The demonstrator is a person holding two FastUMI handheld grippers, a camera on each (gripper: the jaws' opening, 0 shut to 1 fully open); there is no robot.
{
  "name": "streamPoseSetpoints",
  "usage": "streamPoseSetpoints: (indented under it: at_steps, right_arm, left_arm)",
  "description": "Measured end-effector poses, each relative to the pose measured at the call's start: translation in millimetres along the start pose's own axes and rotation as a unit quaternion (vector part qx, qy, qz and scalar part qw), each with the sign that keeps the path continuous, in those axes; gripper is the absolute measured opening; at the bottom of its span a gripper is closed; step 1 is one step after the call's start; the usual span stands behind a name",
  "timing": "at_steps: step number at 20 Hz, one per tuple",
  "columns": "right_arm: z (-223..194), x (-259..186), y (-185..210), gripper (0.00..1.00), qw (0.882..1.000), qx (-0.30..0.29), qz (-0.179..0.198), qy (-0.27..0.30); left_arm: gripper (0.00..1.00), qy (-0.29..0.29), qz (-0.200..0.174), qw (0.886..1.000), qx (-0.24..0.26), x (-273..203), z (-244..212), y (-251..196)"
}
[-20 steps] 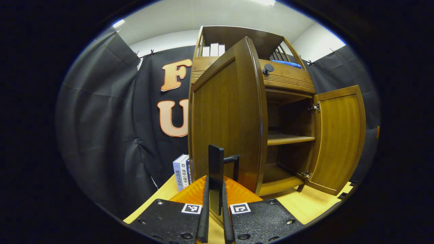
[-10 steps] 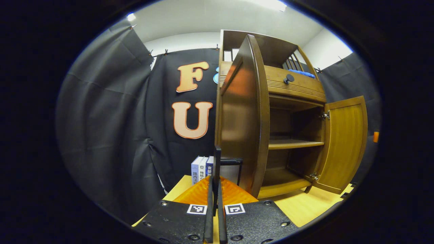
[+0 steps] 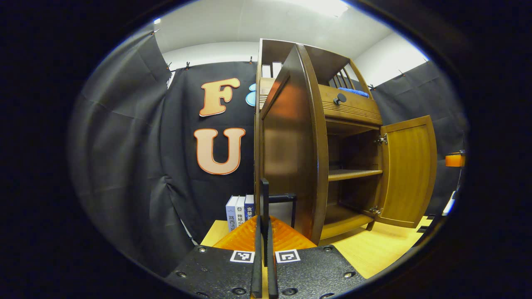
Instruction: Open the right door of the double-door shoe cabinet with the right hand, and open the left door with the left hand.
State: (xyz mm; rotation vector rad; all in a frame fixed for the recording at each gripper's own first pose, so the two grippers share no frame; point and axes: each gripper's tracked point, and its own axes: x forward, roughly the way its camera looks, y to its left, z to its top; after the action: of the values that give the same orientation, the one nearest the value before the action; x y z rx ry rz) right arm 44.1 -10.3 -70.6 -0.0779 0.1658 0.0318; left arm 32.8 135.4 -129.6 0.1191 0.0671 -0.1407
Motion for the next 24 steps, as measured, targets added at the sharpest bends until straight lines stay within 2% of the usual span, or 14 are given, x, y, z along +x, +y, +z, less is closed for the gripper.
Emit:
streamPoseSetpoints:
  at_steps: [3, 5, 6, 10, 12, 14, 19, 20, 21, 22, 24]
  right_arm:
    - [0, 3, 3, 0.98, 1.000, 0.006, 0.005, 0.000]
    - [0, 3, 6, 0.94, 1.000, 0.008, 0.010, -0.001]
    - [0, 3, 6, 0.98, 1.000, 0.007, 0.010, -0.001]
    - [-4, 3, 4, 0.98, 1.000, 0.011, 0.009, 0.003]
    - [-7, 4, 1, 1.00, 1.000, 0.013, 0.006, 0.006]
    - [-9, 8, 2, 1.00, 1.000, 0.017, 0.007, 0.009]
    - [-3, 18, 11, 0.98, 1.000, 0.015, 0.018, 0.004]
    - [-2, 20, 14, 0.94, 1.000, 0.014, 0.022, 0.002]
    - [-1, 21, 16, 0.98, 1.000, 0.013, 0.024, 0.001]
    - [1, 22, 17, 0.94, 1.000, 0.012, 0.026, -0.001]
    - [1, 23, 20, 0.98, 1.000, 0.010, 0.028, -0.003]
  left_arm:
    - [0.05, -0.002, -0.023, 1.000, -0.004, -1, -1, 9]
    - [0.06, -0.002, -0.012, 1.000, -0.005, -3, 0, 19]
    - [0.06, 0.000, -0.007, 1.000, -0.005, -6, -2, 21]
    - [0.06, 0.026, 0.004, 0.999, -0.032, -38, -19, 30]
    - [0.05, 0.031, 0.024, 0.999, -0.033, -57, -21, 34]
    - [0.00, 0.024, 0.038, 0.999, -0.026, -74, -11, 34]
    - [0.00, 0.001, 0.066, 0.998, -0.017, -99, 24, 26]
    - [0.00, 0.004, 0.078, 0.997, -0.013, -100, 28, 24]
    - [0.00, 0.005, 0.082, 0.997, -0.009, -101, 32, 19]
    - [0.00, 0.006, 0.079, 0.997, -0.006, -101, 38, 8]
    - [0.00, 0.002, 0.070, 0.997, 0.008, -97, 51, -12]
